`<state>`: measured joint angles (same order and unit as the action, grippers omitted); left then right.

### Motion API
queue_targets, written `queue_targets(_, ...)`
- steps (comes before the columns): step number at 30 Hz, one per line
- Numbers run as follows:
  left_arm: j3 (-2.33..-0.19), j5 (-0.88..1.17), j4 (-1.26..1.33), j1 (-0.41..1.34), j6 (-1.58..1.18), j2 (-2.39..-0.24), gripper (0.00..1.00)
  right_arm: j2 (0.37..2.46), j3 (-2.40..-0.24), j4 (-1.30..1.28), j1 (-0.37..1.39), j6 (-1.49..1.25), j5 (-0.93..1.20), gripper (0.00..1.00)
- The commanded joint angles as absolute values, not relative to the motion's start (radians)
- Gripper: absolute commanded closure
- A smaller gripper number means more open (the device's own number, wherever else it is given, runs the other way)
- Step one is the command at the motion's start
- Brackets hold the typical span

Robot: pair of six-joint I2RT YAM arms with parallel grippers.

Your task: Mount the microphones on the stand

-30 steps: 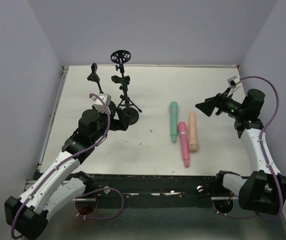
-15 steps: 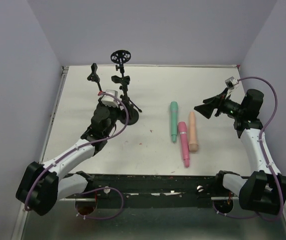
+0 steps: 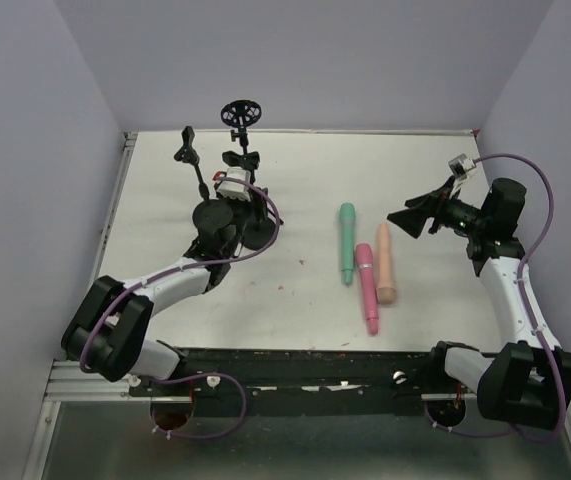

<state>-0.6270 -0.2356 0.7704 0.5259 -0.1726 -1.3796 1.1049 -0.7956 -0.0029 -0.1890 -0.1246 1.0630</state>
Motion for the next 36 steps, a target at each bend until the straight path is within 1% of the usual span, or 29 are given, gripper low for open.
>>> queue_targets(1, -0.666, -0.242, 0.862, 0.531, -0.16, -1.42, 0.4, 1.104, -0.824, -0.034, -0.183, -0.095, 1.066, 0.0)
queue_targets(4, -0.664, -0.255, 0.871, 0.532, -0.155, -1.434, 0.49, 1.106, -0.825, -0.04, -0.183, -0.094, 1.065, 0.0)
queue_targets(5, -0.661, -0.255, 0.876, 0.532, -0.149, -1.434, 0.53, 1.106, -0.824, -0.041, -0.183, -0.092, 1.065, 0.0)
queue_targets(7, -0.655, -0.247, 0.88, 0.532, -0.143, -1.431, 0.7, 1.106, -0.825, -0.04, -0.184, -0.089, 1.068, 0.0)
queue_targets(8, -0.647, -0.242, 0.887, 0.532, -0.138, -1.425, 0.85, 1.108, -0.825, -0.04, -0.183, -0.089, 1.068, 0.0)
queue_targets(9, -0.643, -0.236, 0.89, 0.532, -0.137, -1.417, 0.91, 1.109, -0.825, -0.04, -0.183, -0.089, 1.069, 0.0)
queue_targets(11, -0.627, -0.215, 0.894, 0.534, -0.132, -1.391, 0.97, 1.112, -0.824, -0.041, -0.183, -0.089, 1.069, 0.0)
queue_targets(13, -0.608, -0.186, 0.879, 0.541, -0.129, -1.338, 1.0, 1.114, -0.825, -0.044, -0.183, -0.086, 1.069, 0.0)
queue_targets(18, -0.568, -0.065, 0.792, 0.572, -0.169, -1.203, 1.0, 1.115, -0.827, -0.051, -0.184, -0.081, 1.069, 0.0)
queue_targets(22, -0.572, -0.025, 0.744, 0.665, -0.199, -1.155, 1.0, 1.12, -0.828, -0.054, -0.183, -0.078, 1.072, 0.0)
queue_targets(26, -0.62, -0.116, 0.741, 0.787, -0.19, -1.187, 1.0, 1.123, -0.835, -0.072, -0.183, -0.057, 1.072, 0.0)
queue_targets(28, -0.656, -0.204, 0.736, 0.837, -0.164, -1.225, 1.0, 1.123, -0.833, -0.074, -0.183, -0.054, 1.069, 0.0)
queue_targets(33, -0.71, -0.299, 0.749, 0.903, -0.192, -1.313, 1.0, 1.129, -0.833, -0.075, -0.184, -0.052, 1.069, 0.0)
queue_targets(36, -0.744, -0.357, 0.755, 0.948, -0.163, -1.354, 1.0, 1.132, -0.831, -0.075, -0.183, -0.048, 1.069, 0.0)
